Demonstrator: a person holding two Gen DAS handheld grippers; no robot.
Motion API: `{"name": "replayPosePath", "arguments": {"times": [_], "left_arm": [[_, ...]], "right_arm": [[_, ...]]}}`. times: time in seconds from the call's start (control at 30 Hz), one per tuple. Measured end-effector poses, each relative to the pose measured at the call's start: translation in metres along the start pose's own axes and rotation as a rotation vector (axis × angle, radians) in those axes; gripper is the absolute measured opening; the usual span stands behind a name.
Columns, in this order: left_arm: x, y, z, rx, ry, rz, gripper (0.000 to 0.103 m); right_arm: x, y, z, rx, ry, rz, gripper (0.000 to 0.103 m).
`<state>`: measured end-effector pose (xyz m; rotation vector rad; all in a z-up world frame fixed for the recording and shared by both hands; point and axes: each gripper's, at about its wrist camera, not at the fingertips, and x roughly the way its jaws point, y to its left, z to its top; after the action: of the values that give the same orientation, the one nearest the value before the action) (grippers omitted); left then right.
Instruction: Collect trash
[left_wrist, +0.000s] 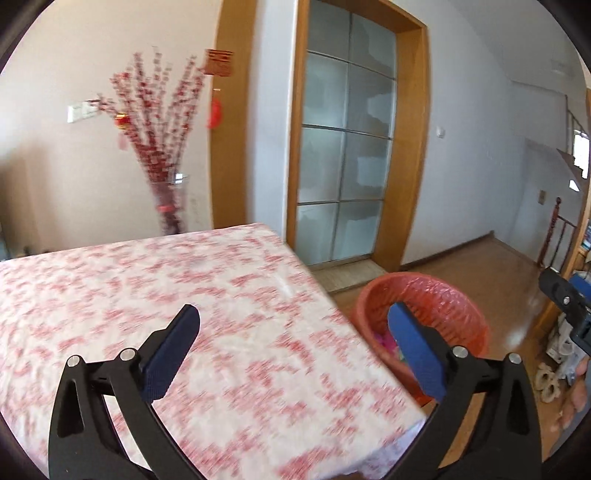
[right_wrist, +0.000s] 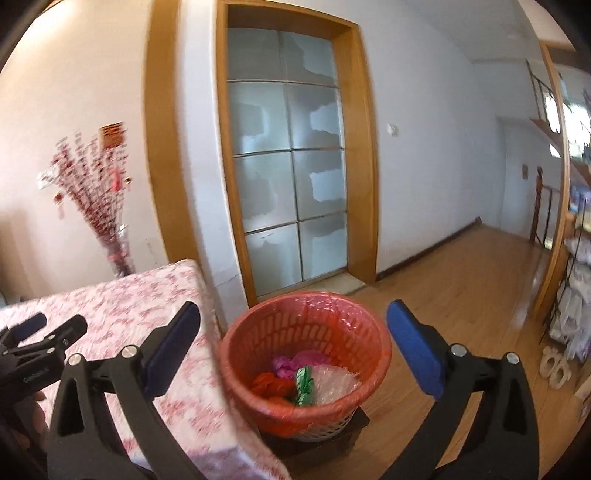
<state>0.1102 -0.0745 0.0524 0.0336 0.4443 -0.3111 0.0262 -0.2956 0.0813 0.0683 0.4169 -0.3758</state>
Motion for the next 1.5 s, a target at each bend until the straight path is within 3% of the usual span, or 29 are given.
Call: {"name": "replayPosePath", "arguments": {"times": [0.27, 0.5, 0.9, 1.5], "left_arm": [[-0.054, 0.028, -0.035, -0.09, -0.032, 0.133, 0.1], [-0.085, 0.028, -0.058, -0.085, -0.079, 0.21, 0.1], [-0.105, 0.03, -0.091, -0.069, -0.05, 0.256, 0.1], [-0.115, 0.037, -0.109, -0.1, -0.014, 0.277, 0.1]], "right_arm": [[-0.055, 0.028, -0.024, -0.009, -0.028, -0.003, 0.099], [-0.085, 0.036, -0.045, -0.009, -0.037, -0.045, 0.099], [-0.104, 0.047, -0.08, -0.019, 0.019, -0.114, 0.099], [-0.114, 0.059, -0.107, -0.061, 0.059, -0.113, 0.099]]}}
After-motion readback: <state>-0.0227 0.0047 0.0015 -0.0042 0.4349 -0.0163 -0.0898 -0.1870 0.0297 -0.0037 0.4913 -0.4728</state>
